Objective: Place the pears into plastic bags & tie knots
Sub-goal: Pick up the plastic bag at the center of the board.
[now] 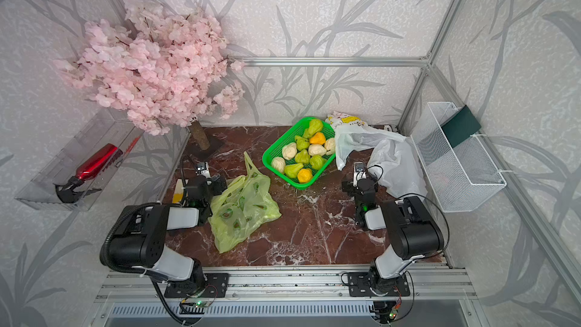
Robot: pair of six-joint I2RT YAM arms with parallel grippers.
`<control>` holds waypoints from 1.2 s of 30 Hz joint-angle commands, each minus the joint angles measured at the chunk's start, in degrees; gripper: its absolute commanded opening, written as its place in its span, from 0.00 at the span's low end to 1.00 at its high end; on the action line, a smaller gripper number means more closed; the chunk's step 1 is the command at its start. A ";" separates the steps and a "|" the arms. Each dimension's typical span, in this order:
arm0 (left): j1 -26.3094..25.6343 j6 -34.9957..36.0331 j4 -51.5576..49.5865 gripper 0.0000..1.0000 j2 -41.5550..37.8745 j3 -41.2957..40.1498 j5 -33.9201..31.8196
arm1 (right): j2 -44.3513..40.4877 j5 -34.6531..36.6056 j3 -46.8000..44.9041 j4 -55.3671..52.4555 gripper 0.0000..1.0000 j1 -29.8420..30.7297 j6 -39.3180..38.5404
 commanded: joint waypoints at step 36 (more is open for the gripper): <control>-0.57 -1.11 -19.54 0.99 -9.94 7.36 0.00 | -13.69 2.32 -1.35 -7.88 0.99 1.59 -0.11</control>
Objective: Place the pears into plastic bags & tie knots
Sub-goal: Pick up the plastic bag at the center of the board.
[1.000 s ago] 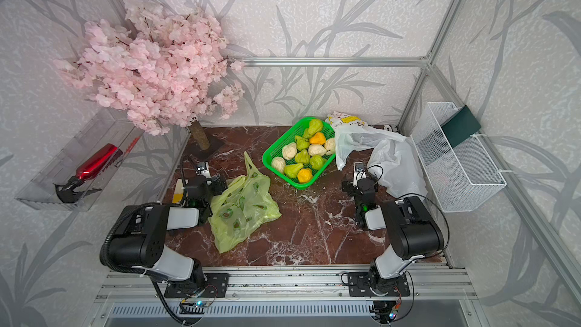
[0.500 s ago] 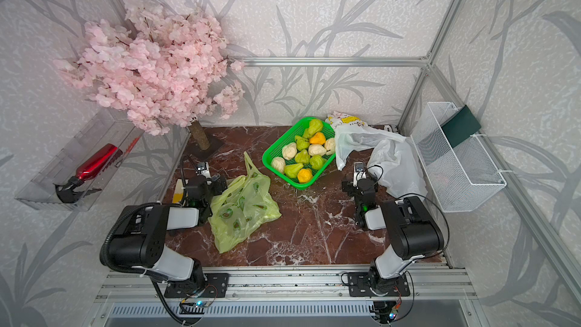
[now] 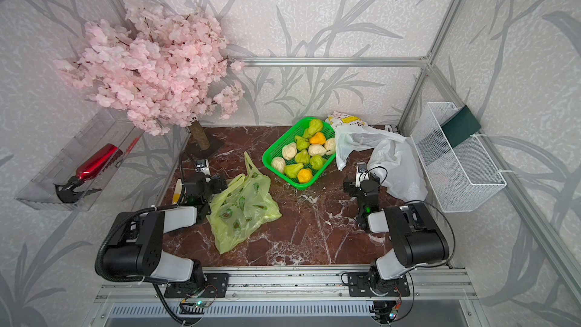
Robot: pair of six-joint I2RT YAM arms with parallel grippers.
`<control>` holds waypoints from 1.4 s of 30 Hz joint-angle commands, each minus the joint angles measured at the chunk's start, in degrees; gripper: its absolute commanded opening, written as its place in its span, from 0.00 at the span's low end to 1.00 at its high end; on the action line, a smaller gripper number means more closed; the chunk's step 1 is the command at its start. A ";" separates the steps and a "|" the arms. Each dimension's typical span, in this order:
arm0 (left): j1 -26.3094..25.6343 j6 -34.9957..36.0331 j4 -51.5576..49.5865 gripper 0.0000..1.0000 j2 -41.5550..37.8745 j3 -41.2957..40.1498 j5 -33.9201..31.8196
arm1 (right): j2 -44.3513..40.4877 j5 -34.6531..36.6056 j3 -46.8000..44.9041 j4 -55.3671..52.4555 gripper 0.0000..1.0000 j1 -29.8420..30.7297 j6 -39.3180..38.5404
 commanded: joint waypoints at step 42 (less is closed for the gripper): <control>-3.58 -20.78 -76.21 0.67 -23.71 28.74 14.23 | 39.02 -11.98 78.10 -84.97 0.98 47.26 34.55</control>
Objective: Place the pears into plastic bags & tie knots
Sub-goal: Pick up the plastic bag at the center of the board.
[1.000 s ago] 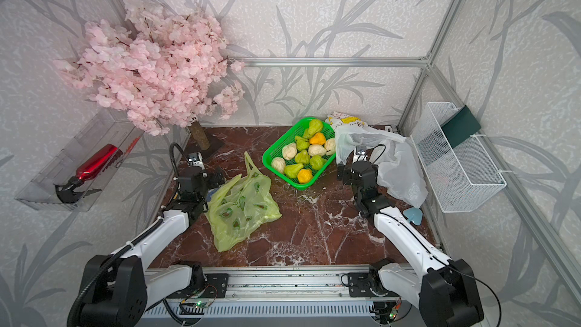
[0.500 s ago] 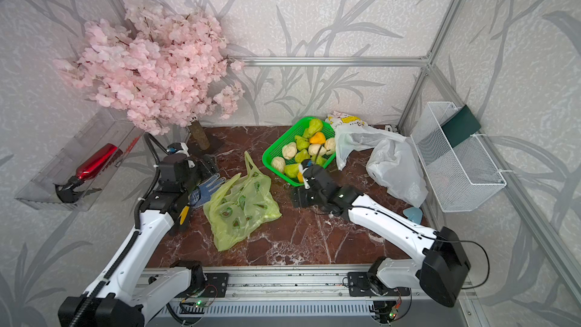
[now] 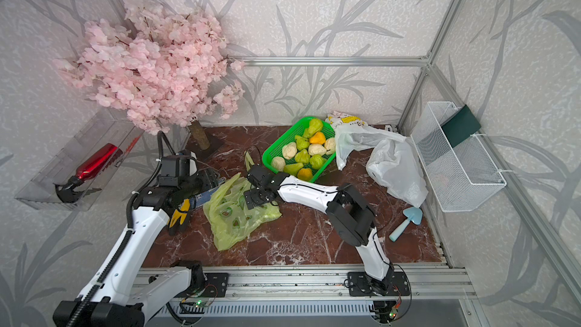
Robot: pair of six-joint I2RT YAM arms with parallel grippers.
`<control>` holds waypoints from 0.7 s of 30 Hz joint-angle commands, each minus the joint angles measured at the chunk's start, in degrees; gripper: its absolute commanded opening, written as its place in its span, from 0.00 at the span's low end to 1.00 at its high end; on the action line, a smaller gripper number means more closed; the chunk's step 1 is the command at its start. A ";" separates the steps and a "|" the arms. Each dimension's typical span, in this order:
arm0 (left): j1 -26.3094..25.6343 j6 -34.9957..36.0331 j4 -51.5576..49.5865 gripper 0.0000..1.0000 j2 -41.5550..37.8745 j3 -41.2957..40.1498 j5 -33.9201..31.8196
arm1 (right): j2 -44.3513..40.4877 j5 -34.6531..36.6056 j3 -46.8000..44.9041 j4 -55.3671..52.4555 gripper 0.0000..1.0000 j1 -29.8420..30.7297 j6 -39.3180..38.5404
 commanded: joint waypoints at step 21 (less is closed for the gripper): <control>0.33 4.61 -10.24 0.74 0.27 17.80 9.85 | -38.06 -2.55 -26.47 20.32 0.00 1.90 -23.75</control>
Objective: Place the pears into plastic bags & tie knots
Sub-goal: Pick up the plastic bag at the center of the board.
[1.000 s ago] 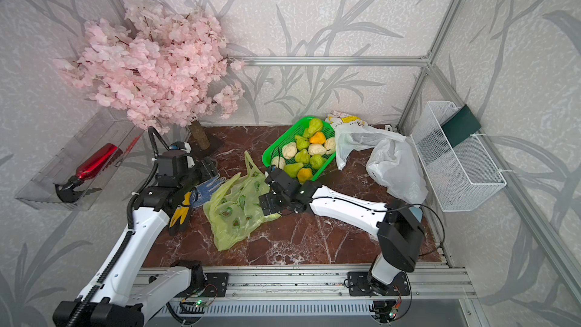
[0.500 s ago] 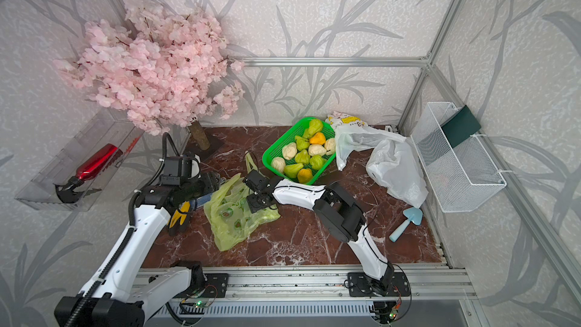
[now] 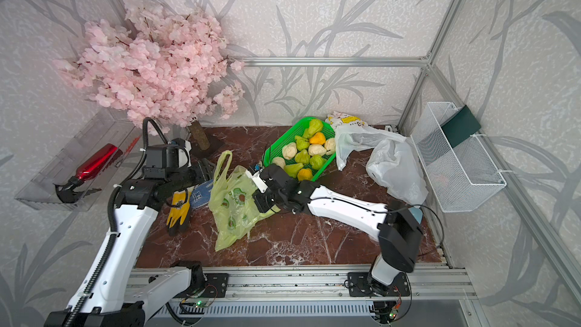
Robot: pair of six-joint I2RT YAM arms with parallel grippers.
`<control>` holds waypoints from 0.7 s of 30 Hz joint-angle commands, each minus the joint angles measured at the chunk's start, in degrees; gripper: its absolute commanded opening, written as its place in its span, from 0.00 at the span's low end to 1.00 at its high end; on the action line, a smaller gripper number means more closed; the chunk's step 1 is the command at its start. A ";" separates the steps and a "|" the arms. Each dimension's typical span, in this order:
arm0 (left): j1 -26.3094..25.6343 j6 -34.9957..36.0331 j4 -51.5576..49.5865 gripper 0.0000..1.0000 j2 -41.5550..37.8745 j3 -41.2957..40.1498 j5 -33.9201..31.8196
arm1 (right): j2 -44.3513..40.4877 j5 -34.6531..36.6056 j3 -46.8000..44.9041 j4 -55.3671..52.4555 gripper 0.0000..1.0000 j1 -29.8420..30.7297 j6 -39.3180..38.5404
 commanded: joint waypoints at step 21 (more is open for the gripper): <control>-14.62 -0.31 18.12 0.87 16.13 -5.41 0.28 | -18.16 26.34 -37.44 22.90 0.00 -1.85 -0.42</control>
